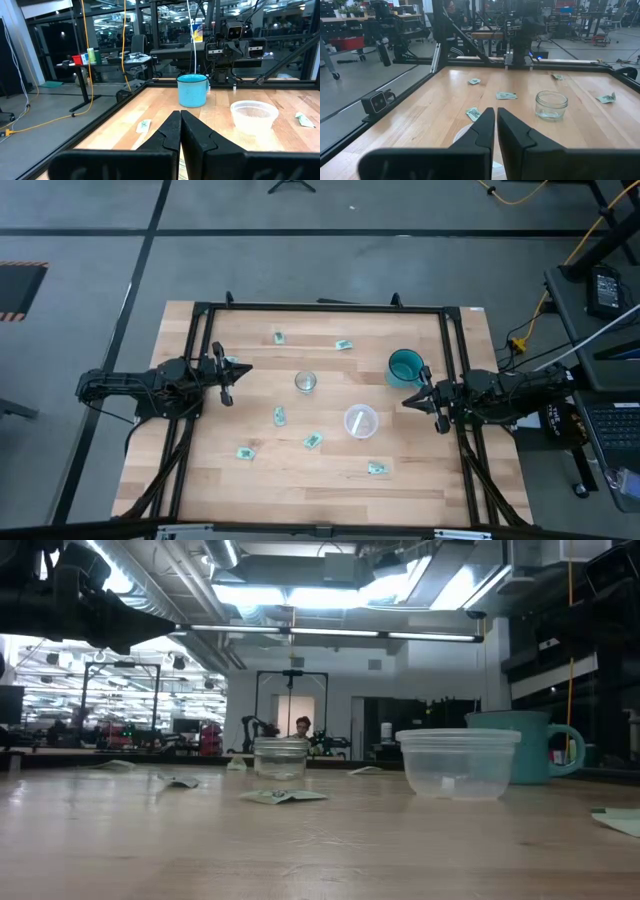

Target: Pick and place Stevia / Truvia into bins

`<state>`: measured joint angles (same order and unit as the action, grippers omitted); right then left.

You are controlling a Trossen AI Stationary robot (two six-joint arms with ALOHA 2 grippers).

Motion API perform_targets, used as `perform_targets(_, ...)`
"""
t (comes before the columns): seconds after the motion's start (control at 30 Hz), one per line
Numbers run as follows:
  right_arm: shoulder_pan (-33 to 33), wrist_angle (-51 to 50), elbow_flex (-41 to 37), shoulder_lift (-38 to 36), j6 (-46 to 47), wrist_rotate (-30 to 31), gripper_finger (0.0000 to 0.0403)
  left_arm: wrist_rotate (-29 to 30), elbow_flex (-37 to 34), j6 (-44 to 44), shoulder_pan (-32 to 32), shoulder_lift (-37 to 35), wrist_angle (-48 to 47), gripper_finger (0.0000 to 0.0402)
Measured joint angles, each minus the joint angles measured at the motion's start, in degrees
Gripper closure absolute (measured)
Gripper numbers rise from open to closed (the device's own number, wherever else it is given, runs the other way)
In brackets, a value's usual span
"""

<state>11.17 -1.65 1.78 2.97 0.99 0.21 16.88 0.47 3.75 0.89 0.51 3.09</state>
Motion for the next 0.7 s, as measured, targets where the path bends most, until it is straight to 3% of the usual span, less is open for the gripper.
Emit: perform_targets(0.7,0.0,0.0,0.0,0.0,-2.8,0.1,0.0377,0.0,0.0,0.0,0.0,0.0,0.0,0.0398)
